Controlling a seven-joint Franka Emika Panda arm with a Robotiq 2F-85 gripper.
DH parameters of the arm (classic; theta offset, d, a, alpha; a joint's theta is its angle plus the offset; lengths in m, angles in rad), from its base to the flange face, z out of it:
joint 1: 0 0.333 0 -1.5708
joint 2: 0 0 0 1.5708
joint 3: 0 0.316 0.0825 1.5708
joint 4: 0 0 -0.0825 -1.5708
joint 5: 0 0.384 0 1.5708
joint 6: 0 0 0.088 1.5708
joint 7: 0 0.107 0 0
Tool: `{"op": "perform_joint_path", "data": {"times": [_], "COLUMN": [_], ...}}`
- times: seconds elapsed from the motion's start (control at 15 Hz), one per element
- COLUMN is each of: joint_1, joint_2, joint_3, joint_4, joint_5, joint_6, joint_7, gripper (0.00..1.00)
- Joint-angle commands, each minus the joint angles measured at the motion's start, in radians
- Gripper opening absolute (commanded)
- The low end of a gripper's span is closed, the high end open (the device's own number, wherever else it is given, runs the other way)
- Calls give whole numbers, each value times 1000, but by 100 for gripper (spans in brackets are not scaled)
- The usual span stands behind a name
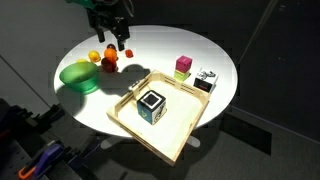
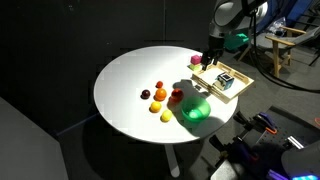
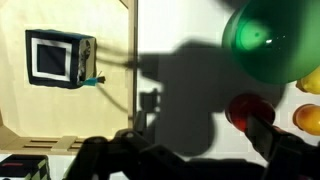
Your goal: Put the number 4 block in the wooden crate
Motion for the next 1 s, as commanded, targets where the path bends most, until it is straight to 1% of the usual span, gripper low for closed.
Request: {"op": "perform_joint_path", "data": {"times": [0.0,0.27,0.47,0.6,0.67,0.93], "joint_1": [28,48,53,56,52,53], "joint_2": [-73,-131,-181,-206,-150,-151], "joint_3": [11,21,29,33,28,29], "joint_4": [-48,-86,-126,-142,-102,-107], "joint_5": [-32,-46,-60,-67,-43,-43], "joint_6": [-37,-72,-49,-54,-54,-53], "joint_7": [50,69,70,69,42,42], "gripper": [100,100,100,100,100,100]}}
